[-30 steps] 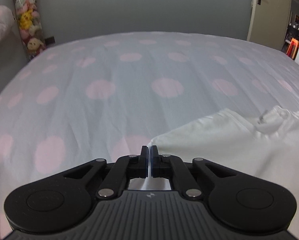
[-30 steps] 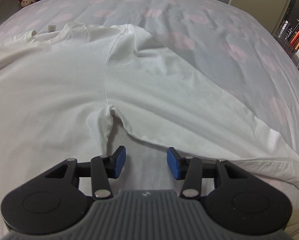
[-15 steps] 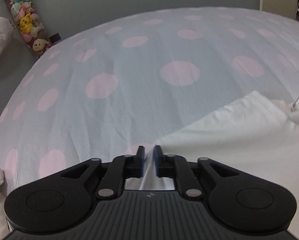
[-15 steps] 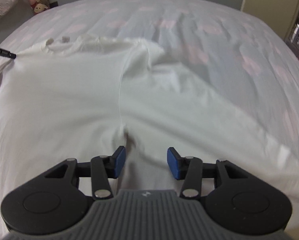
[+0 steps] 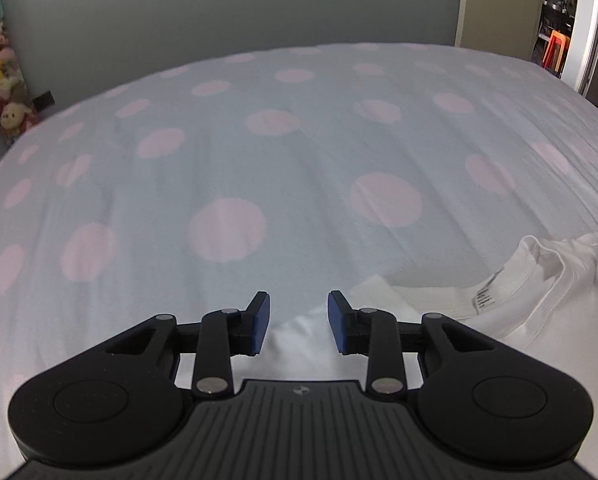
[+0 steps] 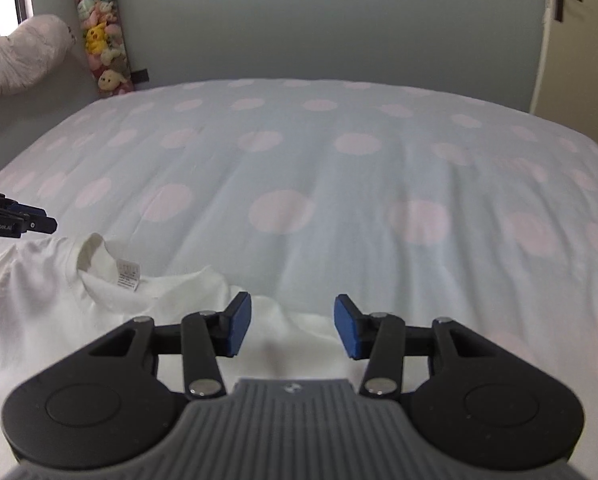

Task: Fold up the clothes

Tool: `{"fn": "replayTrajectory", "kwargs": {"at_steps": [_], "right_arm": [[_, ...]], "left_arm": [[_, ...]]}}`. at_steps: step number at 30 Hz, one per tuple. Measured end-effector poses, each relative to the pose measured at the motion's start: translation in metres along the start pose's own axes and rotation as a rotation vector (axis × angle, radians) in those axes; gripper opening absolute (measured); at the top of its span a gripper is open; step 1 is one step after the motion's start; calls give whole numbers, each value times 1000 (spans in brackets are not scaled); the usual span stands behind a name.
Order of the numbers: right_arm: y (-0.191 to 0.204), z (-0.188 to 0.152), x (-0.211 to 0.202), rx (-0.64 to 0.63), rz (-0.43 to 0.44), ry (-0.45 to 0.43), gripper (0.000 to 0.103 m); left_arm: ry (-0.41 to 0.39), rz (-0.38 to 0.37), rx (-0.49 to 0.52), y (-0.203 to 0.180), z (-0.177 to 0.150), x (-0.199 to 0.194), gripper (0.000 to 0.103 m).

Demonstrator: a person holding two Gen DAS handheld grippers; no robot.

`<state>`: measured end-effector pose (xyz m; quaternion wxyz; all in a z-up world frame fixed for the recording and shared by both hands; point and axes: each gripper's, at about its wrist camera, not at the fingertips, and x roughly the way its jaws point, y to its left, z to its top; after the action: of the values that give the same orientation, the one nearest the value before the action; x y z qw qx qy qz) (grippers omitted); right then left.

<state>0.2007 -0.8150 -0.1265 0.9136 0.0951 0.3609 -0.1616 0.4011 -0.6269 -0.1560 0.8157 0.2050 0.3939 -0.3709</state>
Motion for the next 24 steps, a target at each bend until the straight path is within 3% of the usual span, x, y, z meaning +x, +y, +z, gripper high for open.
{"fn": "replayTrajectory", "kwargs": {"at_steps": [3, 9, 11, 12, 13, 15, 16, 19, 23, 24], "right_arm": [[18, 2, 31, -18, 22, 23, 49], [48, 2, 73, -132, 21, 76, 50], [52, 3, 77, -145, 22, 72, 49], [54, 3, 79, -152, 24, 70, 48], [55, 4, 78, -153, 38, 72, 38], [60, 4, 76, -180, 54, 67, 20], [62, 3, 73, -206, 57, 61, 14], [66, 1, 61, -237, 35, 3, 12], [64, 3, 45, -233, -28, -101, 12], [64, 4, 47, -229, -35, -91, 12]], "left_arm": [[24, -9, -7, -11, -5, 14, 30], [43, 50, 81, -30, -13, 29, 31], [33, 59, 81, -33, -11, 31, 37], [29, 58, 79, -34, -11, 31, 36], [24, 51, 82, -36, -11, 30, 30], [8, 20, 95, -42, -14, 28, 7], [0, 23, 104, -45, -15, 27, 6], [-51, 43, 126, -50, -18, 19, 4], [-125, 70, 71, -43, -10, 6, 1], [-129, 78, 61, -42, -8, 5, 1]]}}
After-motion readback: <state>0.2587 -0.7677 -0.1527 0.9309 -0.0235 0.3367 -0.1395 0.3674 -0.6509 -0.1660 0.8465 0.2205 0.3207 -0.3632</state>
